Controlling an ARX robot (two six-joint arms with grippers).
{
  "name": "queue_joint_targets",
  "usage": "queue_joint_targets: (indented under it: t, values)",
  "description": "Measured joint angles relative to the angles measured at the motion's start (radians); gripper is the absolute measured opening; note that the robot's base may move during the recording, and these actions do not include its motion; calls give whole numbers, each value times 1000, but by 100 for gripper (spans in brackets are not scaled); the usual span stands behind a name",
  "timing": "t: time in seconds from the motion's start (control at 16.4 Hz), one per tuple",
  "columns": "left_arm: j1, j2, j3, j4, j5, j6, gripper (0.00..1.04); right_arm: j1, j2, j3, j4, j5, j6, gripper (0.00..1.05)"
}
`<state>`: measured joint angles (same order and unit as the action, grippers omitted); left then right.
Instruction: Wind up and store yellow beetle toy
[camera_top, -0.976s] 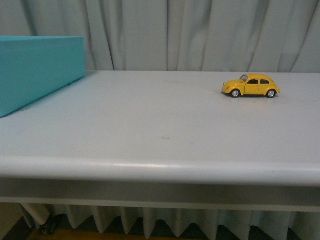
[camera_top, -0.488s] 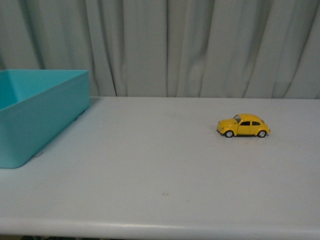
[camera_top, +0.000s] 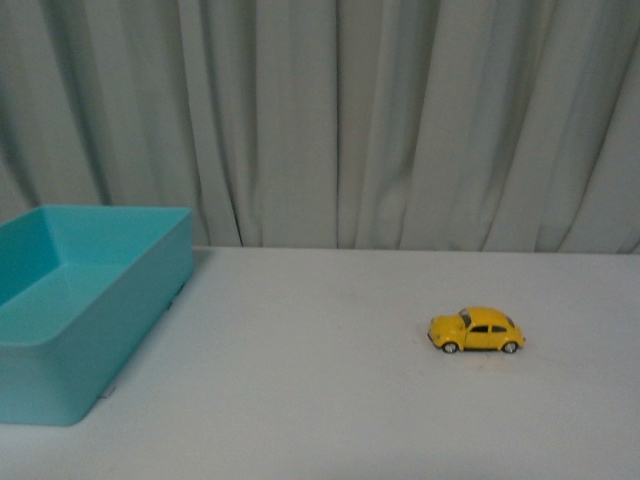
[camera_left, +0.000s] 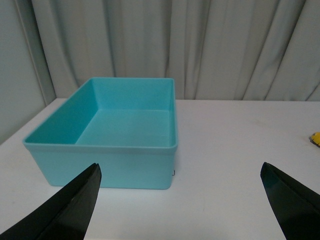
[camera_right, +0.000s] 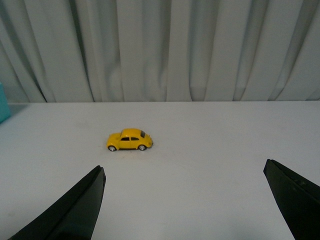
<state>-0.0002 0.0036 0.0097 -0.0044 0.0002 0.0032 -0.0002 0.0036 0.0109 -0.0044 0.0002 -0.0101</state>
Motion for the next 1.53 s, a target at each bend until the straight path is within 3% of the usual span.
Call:
queue_joint_targets:
  t: [1.53]
  values:
    - [0, 0, 0, 2, -1, 0, 98, 0, 0, 0, 2, 0, 0, 98]
